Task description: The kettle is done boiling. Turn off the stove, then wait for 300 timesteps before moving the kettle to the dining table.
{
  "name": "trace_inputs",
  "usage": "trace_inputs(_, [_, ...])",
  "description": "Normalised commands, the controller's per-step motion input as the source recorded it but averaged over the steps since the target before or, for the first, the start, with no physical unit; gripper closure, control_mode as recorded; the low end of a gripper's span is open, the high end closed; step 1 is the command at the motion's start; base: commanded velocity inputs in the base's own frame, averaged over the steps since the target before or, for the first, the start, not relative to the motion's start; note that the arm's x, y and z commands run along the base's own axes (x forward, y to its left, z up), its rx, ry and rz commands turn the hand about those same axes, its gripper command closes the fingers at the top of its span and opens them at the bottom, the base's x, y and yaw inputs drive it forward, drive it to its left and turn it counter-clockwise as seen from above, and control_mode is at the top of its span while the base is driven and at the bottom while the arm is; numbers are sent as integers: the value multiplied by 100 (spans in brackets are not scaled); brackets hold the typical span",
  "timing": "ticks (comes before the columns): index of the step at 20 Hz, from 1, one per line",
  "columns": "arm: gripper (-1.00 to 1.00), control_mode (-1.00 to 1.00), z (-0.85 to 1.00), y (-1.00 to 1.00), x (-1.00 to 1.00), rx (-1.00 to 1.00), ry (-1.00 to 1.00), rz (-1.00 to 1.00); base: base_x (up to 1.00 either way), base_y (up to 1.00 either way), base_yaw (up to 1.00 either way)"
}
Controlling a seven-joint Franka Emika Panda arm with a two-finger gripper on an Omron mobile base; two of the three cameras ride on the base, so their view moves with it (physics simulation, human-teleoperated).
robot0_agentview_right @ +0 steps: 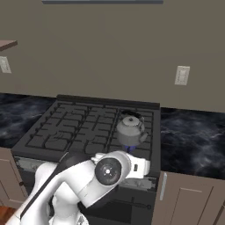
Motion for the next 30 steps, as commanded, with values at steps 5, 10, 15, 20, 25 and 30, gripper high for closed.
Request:
trace_inputs(5, [-100,-100,-40,-11,-11,-10,-1,2,0,0,0])
trace_inputs(10, [-100,-100,-40,-19,-16,-6,-5,1,0,0,0])
trace_inputs(15, [-100,-100,-35,-13,-12,-7,-17,0,0,0,0])
trace_inputs(20, [-100,-100,-38,-6,-1,-4,-8,0,0,0,0])
trace_inputs(25, [-100,-100,-38,-7,0,0,0,0,0,0,0])
trace_inputs(30, [-100,-100,-30,-2,0,-1,2,0,0,0,0])
